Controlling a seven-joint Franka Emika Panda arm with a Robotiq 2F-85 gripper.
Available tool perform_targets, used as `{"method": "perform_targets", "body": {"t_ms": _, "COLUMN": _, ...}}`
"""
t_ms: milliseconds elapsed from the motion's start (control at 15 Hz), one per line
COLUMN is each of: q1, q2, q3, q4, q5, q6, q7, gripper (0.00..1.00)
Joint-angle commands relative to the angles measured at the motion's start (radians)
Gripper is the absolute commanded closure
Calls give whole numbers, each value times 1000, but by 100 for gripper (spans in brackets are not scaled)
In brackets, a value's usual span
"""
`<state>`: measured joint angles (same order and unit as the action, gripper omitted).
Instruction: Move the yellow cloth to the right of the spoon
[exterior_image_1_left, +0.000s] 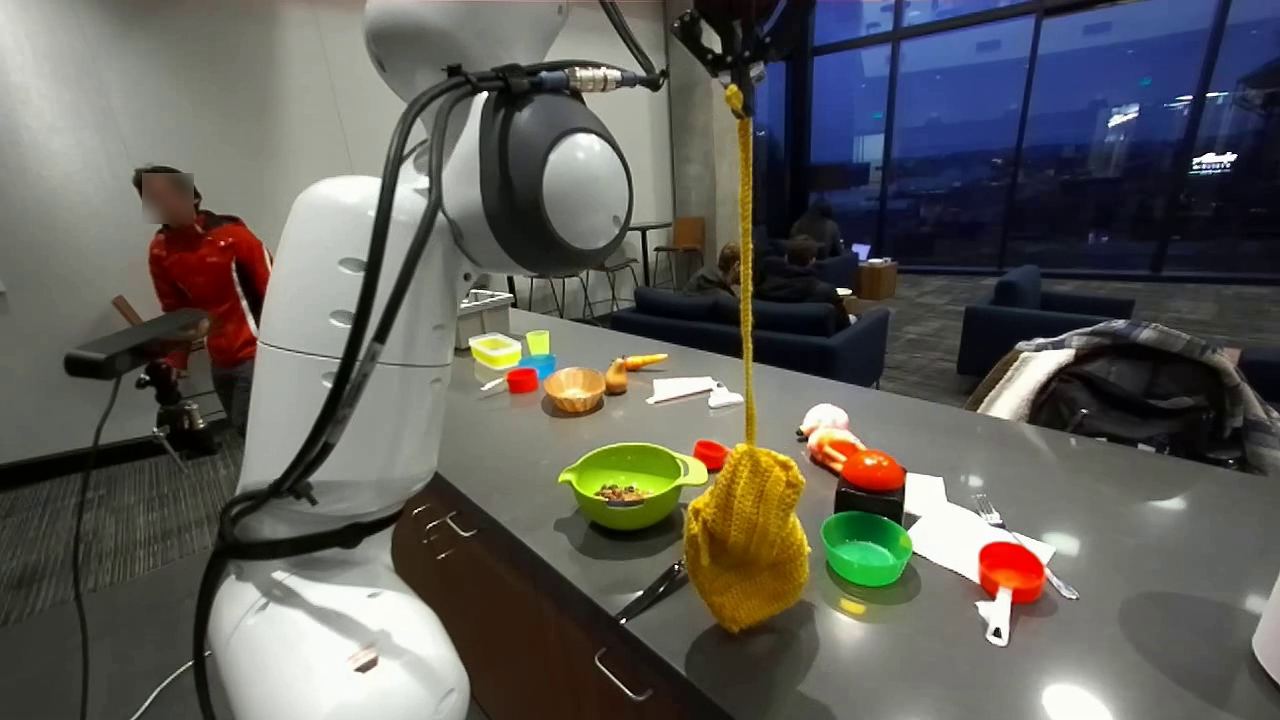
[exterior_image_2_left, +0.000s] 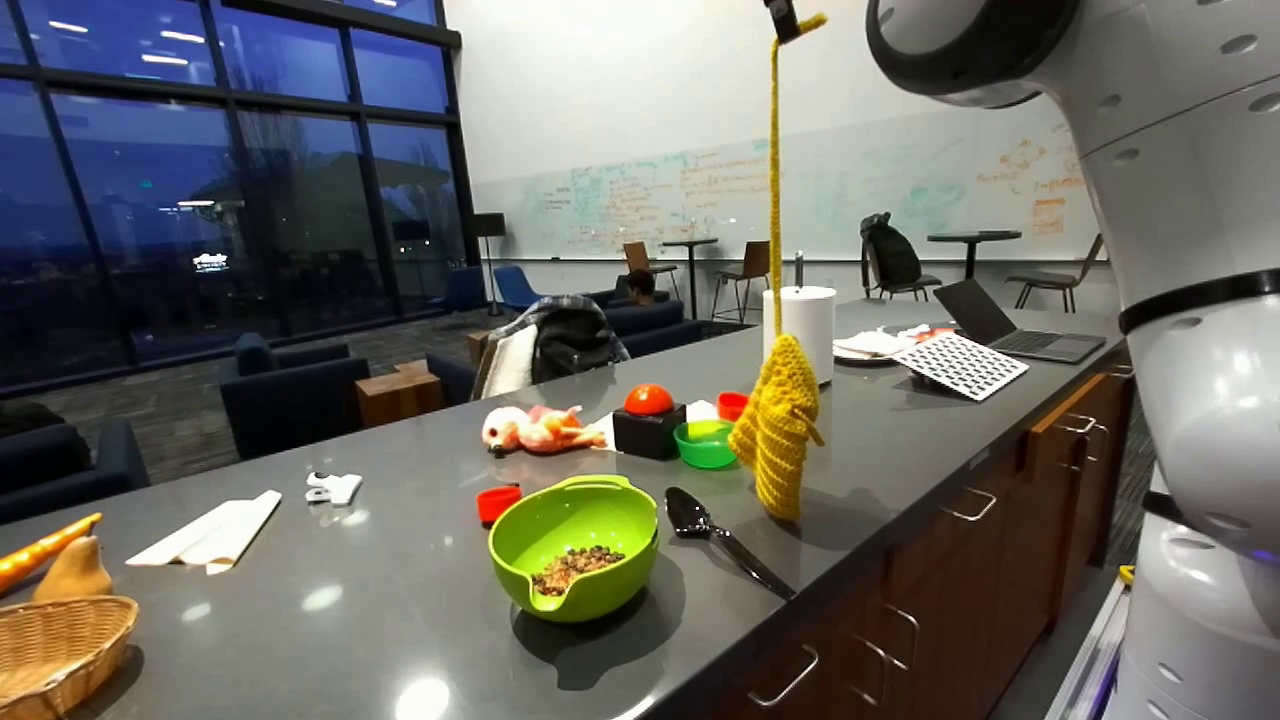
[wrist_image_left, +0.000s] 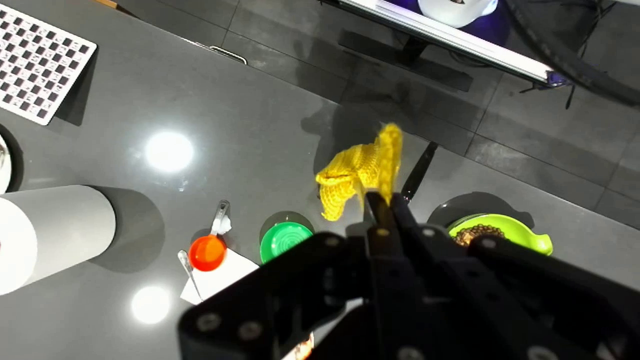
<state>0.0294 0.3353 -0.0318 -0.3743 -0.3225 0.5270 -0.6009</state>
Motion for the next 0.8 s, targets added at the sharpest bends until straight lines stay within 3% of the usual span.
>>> {"method": "perform_targets", "body": {"t_ms": 0, "q1": -104, "q2": 33, "q3": -5, "q4": 24, "q5": 70, "q6": -13, "q7": -41, "gripper": 99}}
{"method": "perform_targets", "body": {"t_ms": 267, "q1": -149, "q2": 64, "q3": -5, "q4": 20, "q5": 83, "q6": -14, "q7": -68, "gripper": 99}}
{"method": "perform_targets", "body": {"t_ms": 733, "q1": -52, "q2": 93, "q3": 12, "q4": 23, "q5": 76, "q6": -16, "q7": -26, "gripper": 99}}
